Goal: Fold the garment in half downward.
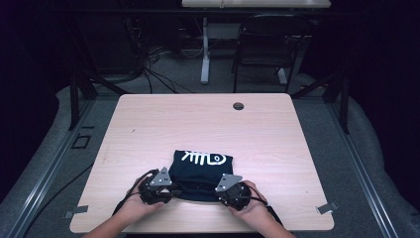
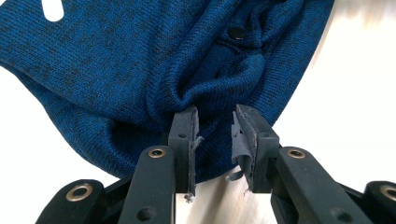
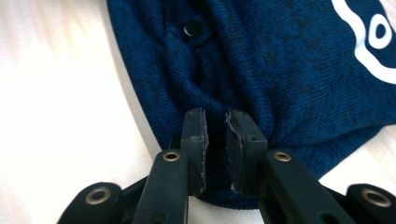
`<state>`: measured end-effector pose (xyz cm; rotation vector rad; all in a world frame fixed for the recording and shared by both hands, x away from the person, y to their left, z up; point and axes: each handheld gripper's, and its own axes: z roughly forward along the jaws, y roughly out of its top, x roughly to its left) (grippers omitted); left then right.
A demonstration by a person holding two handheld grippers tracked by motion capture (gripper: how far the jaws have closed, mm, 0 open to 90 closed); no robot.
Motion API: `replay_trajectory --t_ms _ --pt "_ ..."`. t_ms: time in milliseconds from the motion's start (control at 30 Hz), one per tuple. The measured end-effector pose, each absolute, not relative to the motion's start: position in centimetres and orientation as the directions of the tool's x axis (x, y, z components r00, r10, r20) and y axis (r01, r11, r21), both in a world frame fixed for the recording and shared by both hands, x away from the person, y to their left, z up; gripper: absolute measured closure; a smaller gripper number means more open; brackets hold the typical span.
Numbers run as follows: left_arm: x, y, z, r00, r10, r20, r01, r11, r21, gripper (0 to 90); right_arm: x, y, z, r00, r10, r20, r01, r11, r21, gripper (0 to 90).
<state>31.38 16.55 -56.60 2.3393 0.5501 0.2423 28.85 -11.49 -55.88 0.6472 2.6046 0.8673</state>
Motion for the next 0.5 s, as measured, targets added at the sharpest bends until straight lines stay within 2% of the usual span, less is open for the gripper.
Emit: replay_trajectory --t_ms 500 --pt "34.5 15.8 -56.9 0.802 0.596 -0.044 0.452 -0.557 0.696 69.3 33.3 -12.0 -56.6 -0.806 0.576 -0.137 0.348 0.648 0.678 74.8"
